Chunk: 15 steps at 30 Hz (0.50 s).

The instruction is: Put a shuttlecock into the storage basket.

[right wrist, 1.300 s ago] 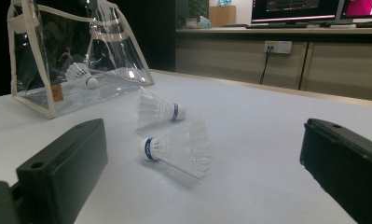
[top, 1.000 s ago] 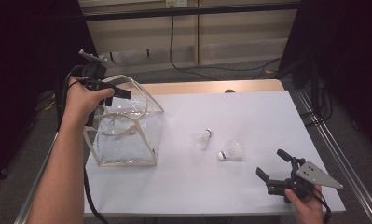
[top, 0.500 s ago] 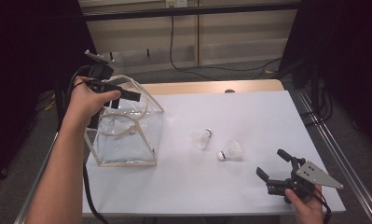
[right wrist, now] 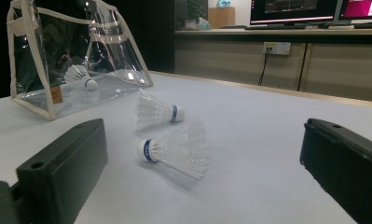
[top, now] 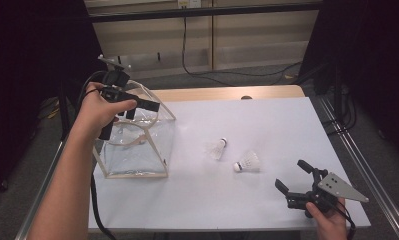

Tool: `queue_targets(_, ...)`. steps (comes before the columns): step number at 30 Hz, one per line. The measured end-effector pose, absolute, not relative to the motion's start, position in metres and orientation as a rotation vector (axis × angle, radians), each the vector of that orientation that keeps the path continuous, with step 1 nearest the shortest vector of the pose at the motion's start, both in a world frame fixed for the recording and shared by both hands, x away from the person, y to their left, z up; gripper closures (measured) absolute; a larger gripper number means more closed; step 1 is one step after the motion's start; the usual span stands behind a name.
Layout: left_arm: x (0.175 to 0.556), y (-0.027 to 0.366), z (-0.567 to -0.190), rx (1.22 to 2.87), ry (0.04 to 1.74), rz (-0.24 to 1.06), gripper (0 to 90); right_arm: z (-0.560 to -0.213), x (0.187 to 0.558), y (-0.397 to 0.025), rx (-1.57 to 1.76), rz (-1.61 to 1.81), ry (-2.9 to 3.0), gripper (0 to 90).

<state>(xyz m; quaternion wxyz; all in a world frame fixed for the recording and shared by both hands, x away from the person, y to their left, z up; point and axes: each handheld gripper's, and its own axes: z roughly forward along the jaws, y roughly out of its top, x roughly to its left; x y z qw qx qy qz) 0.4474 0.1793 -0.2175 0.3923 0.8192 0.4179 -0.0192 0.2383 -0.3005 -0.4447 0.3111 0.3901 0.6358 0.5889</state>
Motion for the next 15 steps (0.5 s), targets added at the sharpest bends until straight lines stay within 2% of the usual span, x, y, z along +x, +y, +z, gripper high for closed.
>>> queue_targets(15, 0.439, 0.164, -0.218, 2.104, 0.990, -0.080, 50.9, -0.445, 0.238, -0.300, 1.030, 1.555, 1.678, 0.7)
